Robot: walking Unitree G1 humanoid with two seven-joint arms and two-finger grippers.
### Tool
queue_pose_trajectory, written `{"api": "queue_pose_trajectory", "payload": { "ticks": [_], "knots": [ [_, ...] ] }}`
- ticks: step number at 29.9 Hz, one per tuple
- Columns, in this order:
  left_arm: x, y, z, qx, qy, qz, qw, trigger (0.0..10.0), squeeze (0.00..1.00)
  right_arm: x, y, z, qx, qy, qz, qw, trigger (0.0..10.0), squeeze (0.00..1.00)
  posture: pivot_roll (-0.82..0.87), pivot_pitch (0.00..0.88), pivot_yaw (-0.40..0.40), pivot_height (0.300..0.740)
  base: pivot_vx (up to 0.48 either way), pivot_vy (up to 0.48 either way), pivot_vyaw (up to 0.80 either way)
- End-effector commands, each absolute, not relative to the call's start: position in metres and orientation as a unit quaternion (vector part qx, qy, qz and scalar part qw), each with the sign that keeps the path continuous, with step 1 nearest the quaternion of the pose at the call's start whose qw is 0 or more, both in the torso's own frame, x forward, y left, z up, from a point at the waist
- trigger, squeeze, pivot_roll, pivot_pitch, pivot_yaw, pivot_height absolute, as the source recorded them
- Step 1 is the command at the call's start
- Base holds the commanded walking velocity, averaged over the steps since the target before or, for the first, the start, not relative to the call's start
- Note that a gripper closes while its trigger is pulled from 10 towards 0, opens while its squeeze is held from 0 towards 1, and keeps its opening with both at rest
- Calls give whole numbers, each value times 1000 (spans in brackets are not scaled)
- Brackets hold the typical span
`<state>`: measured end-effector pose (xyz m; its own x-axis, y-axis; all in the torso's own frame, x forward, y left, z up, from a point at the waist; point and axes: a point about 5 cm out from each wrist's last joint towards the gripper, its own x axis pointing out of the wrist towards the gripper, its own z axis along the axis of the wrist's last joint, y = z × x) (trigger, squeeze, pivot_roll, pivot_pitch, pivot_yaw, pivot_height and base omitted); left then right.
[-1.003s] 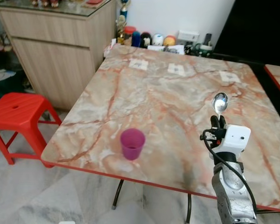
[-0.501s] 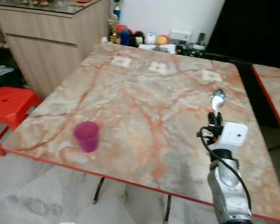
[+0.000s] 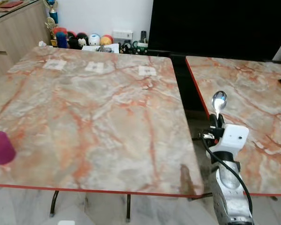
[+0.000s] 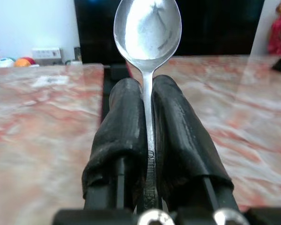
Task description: Setting the table
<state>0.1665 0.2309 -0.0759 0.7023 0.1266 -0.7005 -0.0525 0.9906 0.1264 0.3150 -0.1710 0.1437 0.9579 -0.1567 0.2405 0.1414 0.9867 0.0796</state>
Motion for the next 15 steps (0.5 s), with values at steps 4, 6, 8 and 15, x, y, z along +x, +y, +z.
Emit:
{"api": "queue_pose_trajectory", "payload": {
  "ticks": [4,6,8,15],
  "knots": [
    [158,223,-82,44,403,38,913,10000,0,313,-180,144,24,-129,-90,987,10000,0,24,93,-38,740,0,-461,0],
    [158,223,-83,43,403,38,913,10000,0,313,-180,144,24,-129,-91,987,10000,0,24,93,-38,740,0,-461,0],
    [157,223,-83,43,404,38,913,10000,0,313,-181,144,23,-129,-92,987,10000,0,24,93,-38,740,0,-461,0],
    [155,223,-84,42,407,39,912,10000,0,313,-181,145,22,-129,-93,987,10000,0,23,97,-39,740,0,-461,0]
  ]
}}
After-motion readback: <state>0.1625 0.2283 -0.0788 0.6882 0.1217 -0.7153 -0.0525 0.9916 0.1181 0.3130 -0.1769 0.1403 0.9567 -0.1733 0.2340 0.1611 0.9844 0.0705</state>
